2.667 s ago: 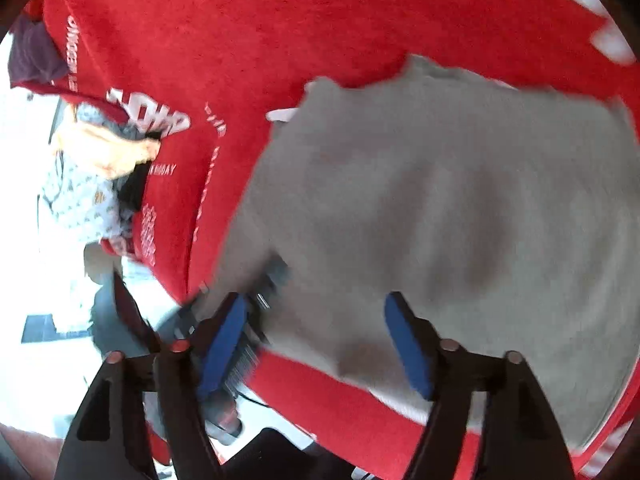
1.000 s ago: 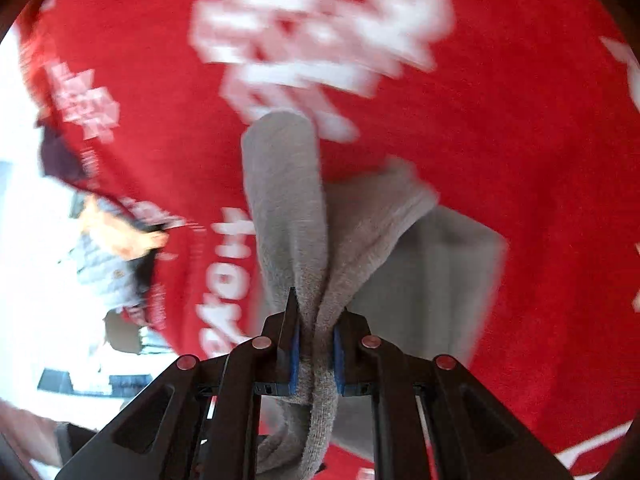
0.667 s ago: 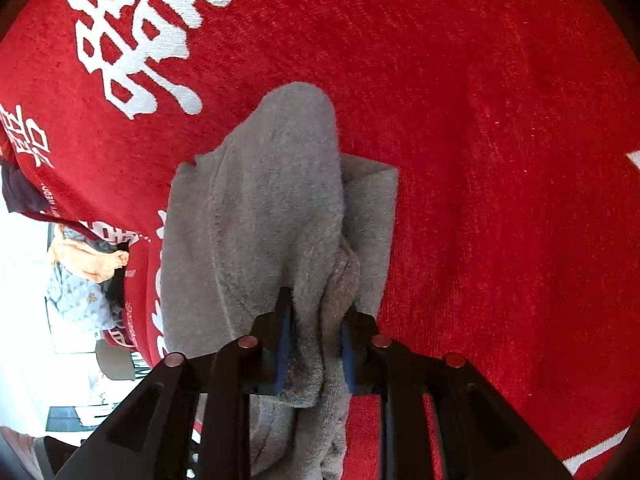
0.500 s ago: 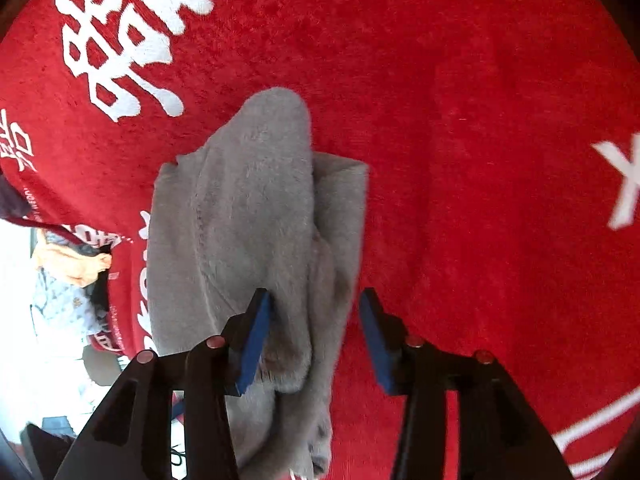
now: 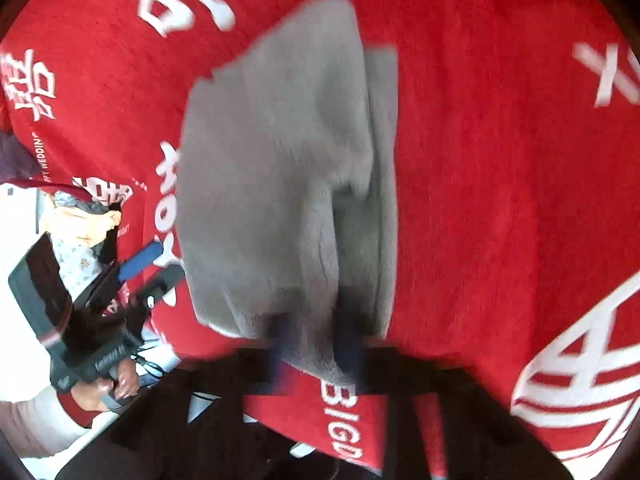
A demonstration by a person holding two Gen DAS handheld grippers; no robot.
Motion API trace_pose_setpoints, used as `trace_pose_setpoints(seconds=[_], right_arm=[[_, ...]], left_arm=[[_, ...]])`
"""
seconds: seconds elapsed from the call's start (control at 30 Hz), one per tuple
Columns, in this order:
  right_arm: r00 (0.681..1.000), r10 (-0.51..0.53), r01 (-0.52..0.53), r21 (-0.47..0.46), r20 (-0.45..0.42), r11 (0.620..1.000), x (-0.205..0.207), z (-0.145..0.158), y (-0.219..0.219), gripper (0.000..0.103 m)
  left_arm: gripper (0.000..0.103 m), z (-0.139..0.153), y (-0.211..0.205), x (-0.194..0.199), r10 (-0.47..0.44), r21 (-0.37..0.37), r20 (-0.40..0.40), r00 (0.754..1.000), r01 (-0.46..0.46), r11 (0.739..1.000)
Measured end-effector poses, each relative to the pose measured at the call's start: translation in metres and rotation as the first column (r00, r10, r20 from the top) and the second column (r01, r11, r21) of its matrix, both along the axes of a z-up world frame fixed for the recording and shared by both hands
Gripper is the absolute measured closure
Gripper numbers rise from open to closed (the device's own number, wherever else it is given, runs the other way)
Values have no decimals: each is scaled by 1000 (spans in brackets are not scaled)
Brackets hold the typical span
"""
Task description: Fold small clothes
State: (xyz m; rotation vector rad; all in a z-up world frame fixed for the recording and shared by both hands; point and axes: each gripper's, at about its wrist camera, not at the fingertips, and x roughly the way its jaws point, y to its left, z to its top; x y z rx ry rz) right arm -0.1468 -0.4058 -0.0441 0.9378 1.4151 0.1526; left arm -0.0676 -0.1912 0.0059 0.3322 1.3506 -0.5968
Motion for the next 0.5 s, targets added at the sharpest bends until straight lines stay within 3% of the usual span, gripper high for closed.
trace_pose_setpoints(seconds=[0.13, 0.3, 0.37, 0.5], right_arm=[[996, -35, 26, 96, 87, 995, -7, 14, 8, 97], [998, -59, 60, 31, -29, 998, -33, -24, -7, 97], [994, -107, 110, 81, -37, 991, -42, -34, -17, 99], [995, -98, 99, 31, -27, 995, -50, -18, -18, 92]], left_arm=[[35, -19, 17, 0, 3, 41, -32, 999, -2, 999], [34, -38, 31, -1, -8, 13, -92, 996, 10, 1000], [32, -39, 34, 0, -23, 6, -93, 995, 24, 1000], [32, -40, 45, 2, -30, 2, -107, 994, 30, 1000]])
